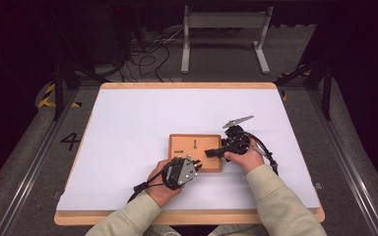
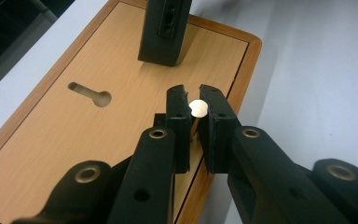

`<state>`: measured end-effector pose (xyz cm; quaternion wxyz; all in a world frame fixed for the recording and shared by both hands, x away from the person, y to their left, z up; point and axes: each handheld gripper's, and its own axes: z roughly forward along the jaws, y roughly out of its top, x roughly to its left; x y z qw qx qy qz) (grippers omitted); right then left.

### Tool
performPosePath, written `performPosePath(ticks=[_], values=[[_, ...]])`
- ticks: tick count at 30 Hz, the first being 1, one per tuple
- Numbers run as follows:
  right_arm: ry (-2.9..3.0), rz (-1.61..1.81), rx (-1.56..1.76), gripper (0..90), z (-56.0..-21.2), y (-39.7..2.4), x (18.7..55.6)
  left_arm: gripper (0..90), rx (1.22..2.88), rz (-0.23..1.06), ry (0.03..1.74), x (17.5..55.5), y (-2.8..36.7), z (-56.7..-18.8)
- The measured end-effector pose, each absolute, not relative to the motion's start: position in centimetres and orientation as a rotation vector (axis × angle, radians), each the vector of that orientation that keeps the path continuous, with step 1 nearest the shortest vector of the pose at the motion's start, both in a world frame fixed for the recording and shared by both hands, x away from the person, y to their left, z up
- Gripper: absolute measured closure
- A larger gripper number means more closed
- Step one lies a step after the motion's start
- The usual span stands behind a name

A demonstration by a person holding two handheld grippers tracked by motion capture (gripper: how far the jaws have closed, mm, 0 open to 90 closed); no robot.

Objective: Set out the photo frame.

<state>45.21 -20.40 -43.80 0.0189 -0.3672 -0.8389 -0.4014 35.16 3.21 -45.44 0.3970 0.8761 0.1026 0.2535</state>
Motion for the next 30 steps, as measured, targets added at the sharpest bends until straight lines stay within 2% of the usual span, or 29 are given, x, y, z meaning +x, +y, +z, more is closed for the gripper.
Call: performPosePath(ticks=[3,5,6,14,17,30], values=[[-2.610,-1.266,-1.124,28.2,-43.6,-20.6,45.0,78.1,2.228,0.598,0.265,35.2,3.5,-45.4],[-2.623,-1.273,-1.110,29.4,-43.5,-20.7,44.9,70.3,2.225,0.574,0.272,35.2,3.6,-45.4],[-2.632,-1.277,-1.102,30.5,-43.4,-20.8,44.7,67.5,2.216,0.522,0.278,35.0,4.1,-45.2],[-2.705,-1.299,-1.051,34.5,-42.6,-20.9,43.8,57.1,2.164,0.435,0.325,34.4,7.1,-43.8],[-2.731,-1.314,-1.026,35.9,-42.4,-21.0,43.4,50.4,2.129,0.383,0.370,34.1,8.6,-43.6],[-2.940,-1.344,-0.882,43.9,-41.0,-21.0,40.7,48.2,2.054,0.376,0.526,33.9,14.0,-43.2]])
